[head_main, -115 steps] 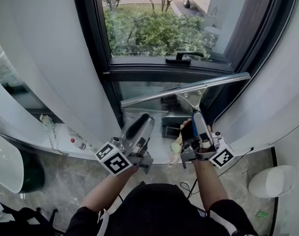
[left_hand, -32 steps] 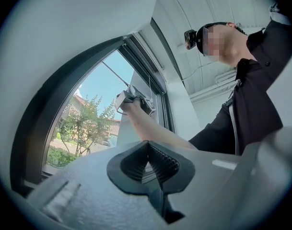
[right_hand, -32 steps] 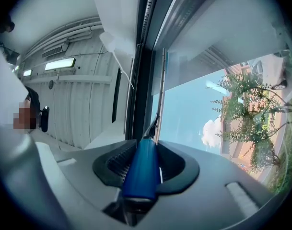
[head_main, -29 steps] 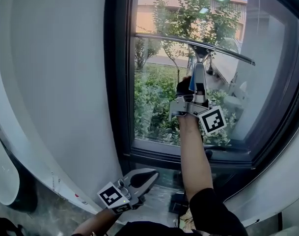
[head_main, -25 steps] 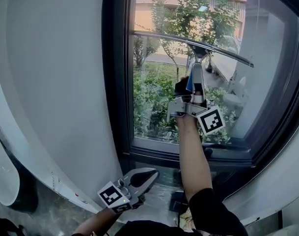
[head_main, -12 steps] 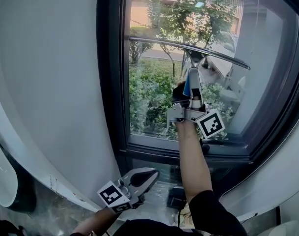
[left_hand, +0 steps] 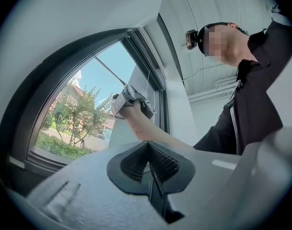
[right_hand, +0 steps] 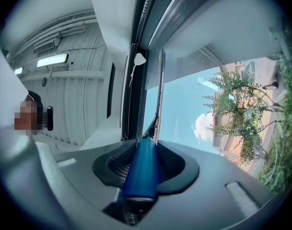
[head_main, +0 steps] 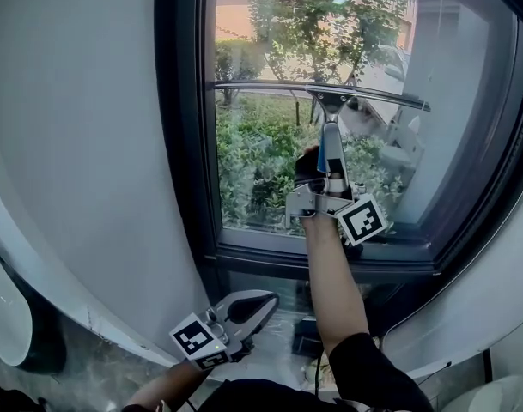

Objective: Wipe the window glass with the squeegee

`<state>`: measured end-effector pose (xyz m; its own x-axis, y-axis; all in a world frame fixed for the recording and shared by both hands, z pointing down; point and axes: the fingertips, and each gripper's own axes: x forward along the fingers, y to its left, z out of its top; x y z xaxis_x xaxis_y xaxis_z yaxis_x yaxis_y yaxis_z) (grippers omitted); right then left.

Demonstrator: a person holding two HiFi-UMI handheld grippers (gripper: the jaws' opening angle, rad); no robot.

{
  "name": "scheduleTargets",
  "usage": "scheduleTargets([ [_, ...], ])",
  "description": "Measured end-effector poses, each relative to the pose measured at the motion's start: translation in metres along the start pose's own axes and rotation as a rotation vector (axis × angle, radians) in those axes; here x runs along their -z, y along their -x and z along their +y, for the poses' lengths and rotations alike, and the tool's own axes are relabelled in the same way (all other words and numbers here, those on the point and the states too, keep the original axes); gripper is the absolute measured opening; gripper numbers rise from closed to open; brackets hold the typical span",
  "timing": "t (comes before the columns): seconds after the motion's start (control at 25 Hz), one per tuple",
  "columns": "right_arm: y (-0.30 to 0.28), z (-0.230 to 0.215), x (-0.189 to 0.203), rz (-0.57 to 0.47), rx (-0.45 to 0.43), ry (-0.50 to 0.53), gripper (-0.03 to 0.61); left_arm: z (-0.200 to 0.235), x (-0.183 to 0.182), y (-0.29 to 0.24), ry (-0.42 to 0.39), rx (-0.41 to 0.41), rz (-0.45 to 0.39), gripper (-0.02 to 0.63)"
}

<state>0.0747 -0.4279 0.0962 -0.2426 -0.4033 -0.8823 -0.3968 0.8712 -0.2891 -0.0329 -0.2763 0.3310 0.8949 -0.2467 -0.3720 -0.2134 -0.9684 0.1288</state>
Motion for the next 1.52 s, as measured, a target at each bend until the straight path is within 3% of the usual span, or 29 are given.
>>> scheduleTargets([
  [0.72,0.023,-0.008,0.010,-0.027,0.050,-0.025,0.132,0.011,0.015,0.017,0.013,-0.043,0.060,-0.005],
  [1.04,0.023,-0.014,0.008,-0.030,0.072,-0.025,0.132,0.009,0.000,0.006,0.020,-0.030,0.047,-0.005],
  [1.52,0.059,-0.015,0.024,-0.038,0.108,-0.051,0.133,0.006,0.020,0.022,0.032,-0.031,0.067,-0.005],
])
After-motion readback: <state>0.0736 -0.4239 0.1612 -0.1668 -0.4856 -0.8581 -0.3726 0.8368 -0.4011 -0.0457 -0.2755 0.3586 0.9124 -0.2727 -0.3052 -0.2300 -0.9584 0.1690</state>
